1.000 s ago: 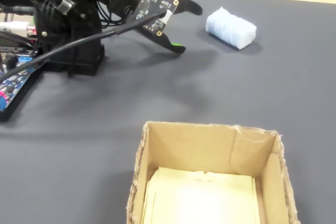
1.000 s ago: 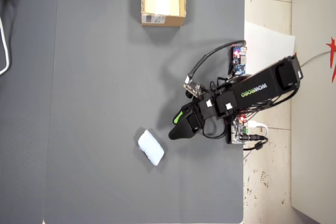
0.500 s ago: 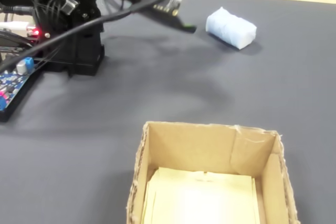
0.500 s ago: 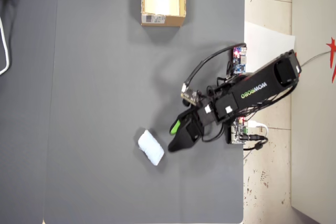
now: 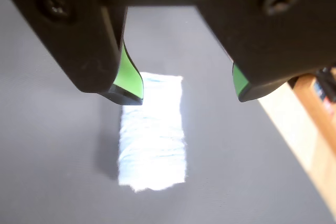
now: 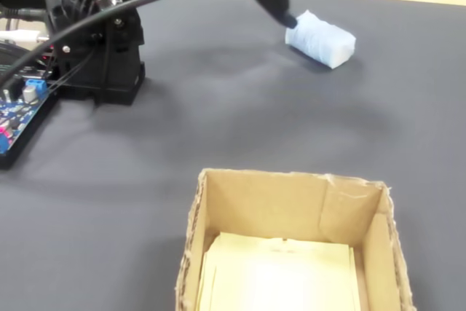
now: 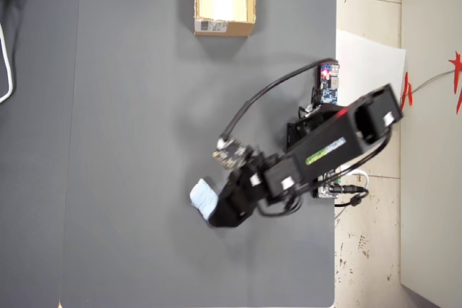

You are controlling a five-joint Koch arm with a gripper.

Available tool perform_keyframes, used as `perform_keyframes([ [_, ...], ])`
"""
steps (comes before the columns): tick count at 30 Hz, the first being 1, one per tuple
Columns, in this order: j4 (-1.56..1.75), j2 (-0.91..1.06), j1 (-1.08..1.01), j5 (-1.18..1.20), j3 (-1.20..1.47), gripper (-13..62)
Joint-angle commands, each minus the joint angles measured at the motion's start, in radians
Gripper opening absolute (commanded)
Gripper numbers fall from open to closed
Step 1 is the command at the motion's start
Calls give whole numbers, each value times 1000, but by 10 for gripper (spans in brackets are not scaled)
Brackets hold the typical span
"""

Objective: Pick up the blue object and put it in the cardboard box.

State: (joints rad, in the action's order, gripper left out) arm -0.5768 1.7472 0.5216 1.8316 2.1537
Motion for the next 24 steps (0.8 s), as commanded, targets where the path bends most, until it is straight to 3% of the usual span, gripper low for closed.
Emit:
perform_keyframes([
  [1,-12,-11,9,6,-77,339],
  [12,-38,-276,-12,6,-179,327],
  [15,-41,-295,-23,3,-172,253],
  [16,-34,-295,-38,2,-163,149],
  [17,-28,-291,-43,0,-160,118],
  [24,11,-229,-60,-5,-129,104],
])
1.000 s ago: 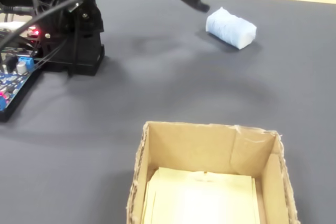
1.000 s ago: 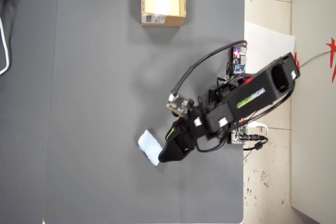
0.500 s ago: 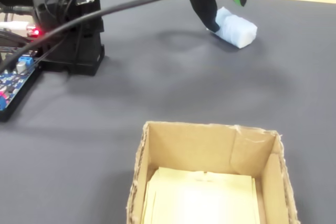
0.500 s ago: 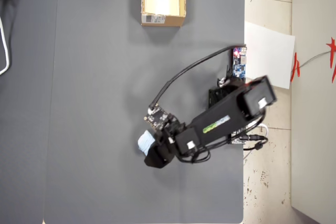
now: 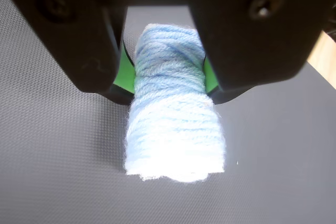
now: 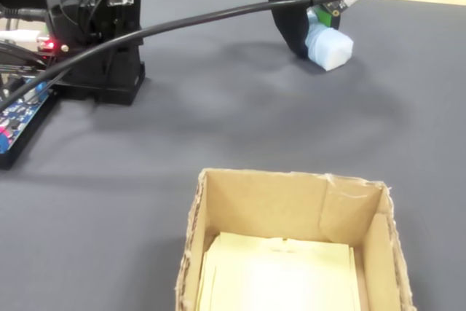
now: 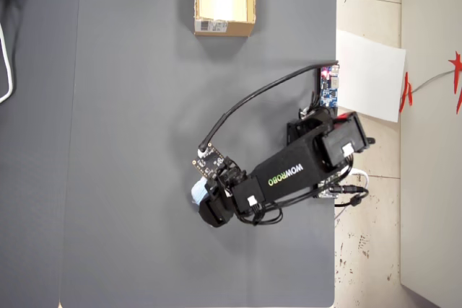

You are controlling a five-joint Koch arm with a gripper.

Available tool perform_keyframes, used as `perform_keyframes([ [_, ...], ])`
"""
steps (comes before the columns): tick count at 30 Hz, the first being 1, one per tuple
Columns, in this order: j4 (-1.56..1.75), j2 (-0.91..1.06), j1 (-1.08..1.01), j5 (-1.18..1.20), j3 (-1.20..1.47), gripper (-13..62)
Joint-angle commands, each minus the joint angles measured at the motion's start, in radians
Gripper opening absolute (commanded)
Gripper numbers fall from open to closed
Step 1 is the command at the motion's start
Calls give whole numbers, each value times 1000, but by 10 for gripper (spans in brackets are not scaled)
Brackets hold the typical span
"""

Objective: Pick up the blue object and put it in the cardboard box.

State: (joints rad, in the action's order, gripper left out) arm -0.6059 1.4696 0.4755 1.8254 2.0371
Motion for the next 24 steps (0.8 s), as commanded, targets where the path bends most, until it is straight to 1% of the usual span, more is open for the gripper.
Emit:
perform_keyframes([
  [1,57,69,-21,2,-2,104],
  [8,158,298,-69,3,112,105],
  [9,273,388,-91,2,195,105],
  [11,403,456,-106,2,282,105],
  [12,503,546,-137,-8,374,105],
  [15,584,647,-164,-72,460,104],
  [18,706,726,-199,-75,557,104],
  [24,781,884,-334,-112,692,104],
])
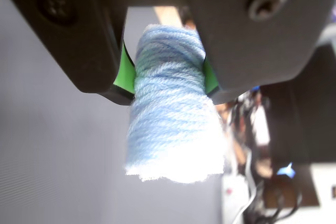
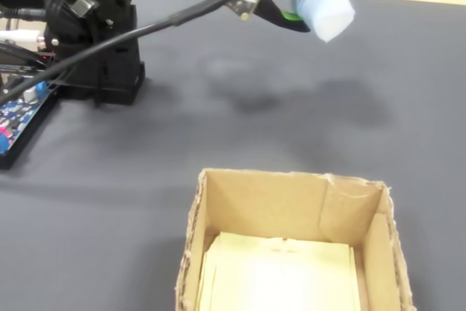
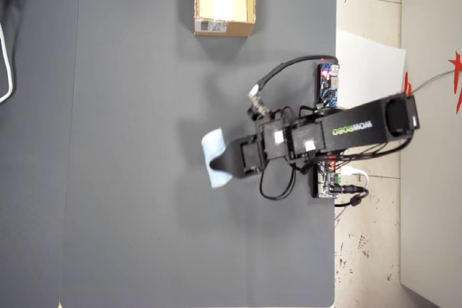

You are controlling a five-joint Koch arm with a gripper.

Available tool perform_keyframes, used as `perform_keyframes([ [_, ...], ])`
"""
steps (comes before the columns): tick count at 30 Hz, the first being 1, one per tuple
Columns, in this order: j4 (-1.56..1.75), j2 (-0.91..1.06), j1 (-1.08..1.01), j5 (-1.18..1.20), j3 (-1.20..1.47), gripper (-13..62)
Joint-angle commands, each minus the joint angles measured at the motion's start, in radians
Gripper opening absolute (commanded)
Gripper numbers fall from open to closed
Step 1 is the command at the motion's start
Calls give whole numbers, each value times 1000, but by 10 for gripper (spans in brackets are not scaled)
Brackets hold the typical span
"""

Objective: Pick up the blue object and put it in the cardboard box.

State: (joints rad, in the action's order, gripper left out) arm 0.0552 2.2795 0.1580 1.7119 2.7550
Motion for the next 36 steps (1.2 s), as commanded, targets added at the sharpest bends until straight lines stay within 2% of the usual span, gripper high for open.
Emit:
perform_keyframes([
  [1,147,87,-49,0,0,104],
  [4,216,89,-166,-64,12,104],
  [9,187,89,-483,-273,-9,104],
  [17,64,84,-678,-380,-58,104],
  [19,-146,74,-767,-511,-209,103],
  [21,-204,54,-782,-546,-273,103],
  [25,-273,-17,-831,-575,-396,103],
  [36,-304,-434,-986,-584,-750,103],
])
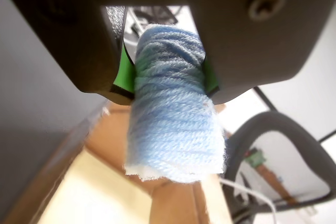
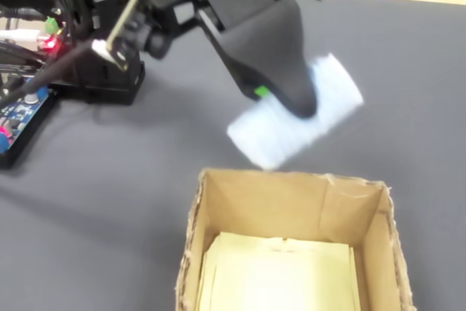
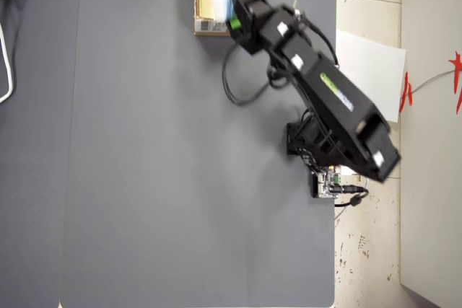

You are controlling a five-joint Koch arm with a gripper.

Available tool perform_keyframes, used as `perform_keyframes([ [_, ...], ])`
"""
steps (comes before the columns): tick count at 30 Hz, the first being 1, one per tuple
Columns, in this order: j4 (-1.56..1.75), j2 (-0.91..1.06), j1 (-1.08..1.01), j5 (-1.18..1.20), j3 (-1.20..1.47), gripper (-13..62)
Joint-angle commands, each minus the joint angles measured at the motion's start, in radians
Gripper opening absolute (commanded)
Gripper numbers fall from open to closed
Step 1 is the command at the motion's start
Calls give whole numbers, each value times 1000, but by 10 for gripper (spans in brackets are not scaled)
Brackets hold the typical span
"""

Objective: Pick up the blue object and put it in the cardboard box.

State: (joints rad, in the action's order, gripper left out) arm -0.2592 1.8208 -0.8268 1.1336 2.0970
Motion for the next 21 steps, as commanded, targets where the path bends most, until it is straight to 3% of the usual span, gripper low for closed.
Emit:
perform_keyframes([
  [1,11,-11,-11,-6,-117,103],
  [10,18,-172,-83,6,-147,113],
  [13,14,-195,-86,43,-147,226],
  [21,20,-206,-84,44,-153,301],
])
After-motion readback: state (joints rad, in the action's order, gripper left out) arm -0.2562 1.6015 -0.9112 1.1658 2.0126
